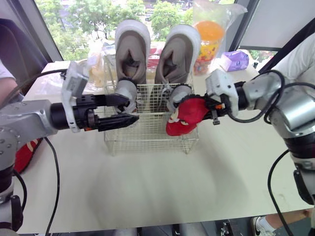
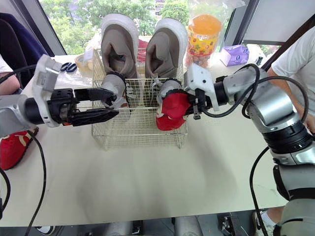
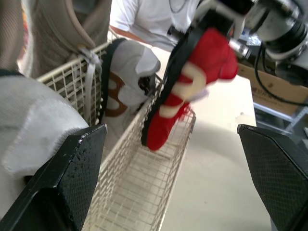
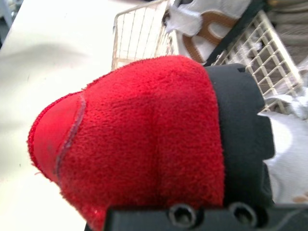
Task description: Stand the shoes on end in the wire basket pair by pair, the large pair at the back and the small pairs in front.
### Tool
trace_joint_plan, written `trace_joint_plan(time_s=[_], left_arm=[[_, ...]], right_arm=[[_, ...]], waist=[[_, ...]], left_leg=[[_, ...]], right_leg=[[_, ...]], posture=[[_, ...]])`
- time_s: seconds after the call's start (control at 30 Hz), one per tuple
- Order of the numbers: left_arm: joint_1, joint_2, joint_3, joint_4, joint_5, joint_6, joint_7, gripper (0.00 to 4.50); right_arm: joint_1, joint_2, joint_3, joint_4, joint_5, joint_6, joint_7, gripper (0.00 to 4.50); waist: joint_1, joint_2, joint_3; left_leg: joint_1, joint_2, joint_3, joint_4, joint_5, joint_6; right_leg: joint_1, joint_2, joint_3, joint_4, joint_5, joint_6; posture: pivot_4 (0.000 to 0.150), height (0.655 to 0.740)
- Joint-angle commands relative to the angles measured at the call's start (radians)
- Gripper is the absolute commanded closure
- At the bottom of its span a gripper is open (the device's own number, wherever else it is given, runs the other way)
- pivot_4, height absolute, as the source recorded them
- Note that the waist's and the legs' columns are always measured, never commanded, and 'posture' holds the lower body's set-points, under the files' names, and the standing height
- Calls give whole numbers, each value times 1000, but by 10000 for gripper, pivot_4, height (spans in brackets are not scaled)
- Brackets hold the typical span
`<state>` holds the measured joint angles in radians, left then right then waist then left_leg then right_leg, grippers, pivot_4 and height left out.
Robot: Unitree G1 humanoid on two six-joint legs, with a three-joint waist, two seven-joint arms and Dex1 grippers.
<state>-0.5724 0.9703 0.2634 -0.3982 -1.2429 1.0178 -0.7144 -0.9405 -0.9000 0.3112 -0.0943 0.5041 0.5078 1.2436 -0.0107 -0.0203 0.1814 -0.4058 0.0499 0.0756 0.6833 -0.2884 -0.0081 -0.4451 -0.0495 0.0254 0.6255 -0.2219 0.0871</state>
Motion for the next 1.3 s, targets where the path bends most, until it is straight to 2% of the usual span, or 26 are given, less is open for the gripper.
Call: trace_joint_plan(time_s=[0.03,0.23,0.27,0.43,0.57,0.63,0.73,0.83,0.9,0.97,1.07,1.2,1.3], left_arm=[[-1,11,43,-30,-29,2,10,19],[1,17,39,-46,-39,11,26,0],[10,25,53,-51,-38,14,41,0],[61,64,173,-59,-94,39,148,0],[158,97,324,-63,-140,77,274,0],[222,119,403,-47,-120,94,305,0],[380,187,513,23,53,120,271,0],[585,246,567,162,280,86,198,0],[664,261,582,244,382,46,158,0],[722,278,576,331,476,-4,109,0],[747,329,492,537,644,-143,64,0],[581,365,331,810,730,-281,-31,0],[463,379,208,948,801,-351,-104,0]], right_arm=[[11,17,-3,-3,-65,-28,29,30985],[28,25,-36,-25,-72,14,63,2883],[21,12,-65,-50,-44,42,71,1326],[-38,-49,-193,-93,51,133,113,1326],[-110,-99,-260,-54,88,166,158,1326],[-140,-101,-267,-35,93,169,180,1326],[-172,-88,-262,-28,104,165,220,1326],[-180,-64,-239,-20,90,122,262,1326],[-184,-48,-227,-5,70,96,275,1326],[-186,-33,-226,0,74,88,285,1326],[-185,-18,-238,-8,91,93,293,1326],[-172,-20,-244,-24,94,103,288,1326],[-166,-30,-254,-44,103,123,274,1326]], waist=[[-1,0,0],[-2,0,0],[-3,0,0],[-3,0,1],[-6,0,1],[-7,0,1],[-10,0,1],[-10,1,1],[-10,1,1],[-8,1,1],[-1,0,1],[2,1,1],[-3,0,0]], left_leg=[[0,0,0,0,0,0],[0,0,0,0,0,0],[1,0,0,0,0,0],[1,0,0,-1,0,0],[1,1,0,-1,0,0],[2,1,0,-1,0,0],[2,1,1,-1,0,0],[4,1,2,-3,0,0],[4,1,4,-3,0,0],[2,1,4,-3,0,-1],[-1,1,5,-3,0,-2],[-3,0,7,-4,1,-3],[-3,0,11,-4,0,-3]], right_leg=[[0,0,0,0,0,0],[0,0,0,1,0,0],[0,0,0,1,0,0],[-1,0,0,2,0,0],[-1,0,0,2,0,0],[-1,0,0,2,0,0],[-1,0,0,2,0,0],[-2,0,0,3,-1,-2],[-3,-1,0,4,-2,-3],[-5,-1,0,4,-2,-4],[-10,-2,-1,4,-2,-4],[-13,-7,-2,5,-1,-5],[-14,-10,-5,5,-1,-4]], posture=[[1500,7400],[1500,7400],[1500,7400],[1500,7400],[1500,7400],[1500,7400],[1500,7400],[1500,7400],[1500,7400],[1500,7400],[1500,7400],[1500,7400],[1500,7400]])
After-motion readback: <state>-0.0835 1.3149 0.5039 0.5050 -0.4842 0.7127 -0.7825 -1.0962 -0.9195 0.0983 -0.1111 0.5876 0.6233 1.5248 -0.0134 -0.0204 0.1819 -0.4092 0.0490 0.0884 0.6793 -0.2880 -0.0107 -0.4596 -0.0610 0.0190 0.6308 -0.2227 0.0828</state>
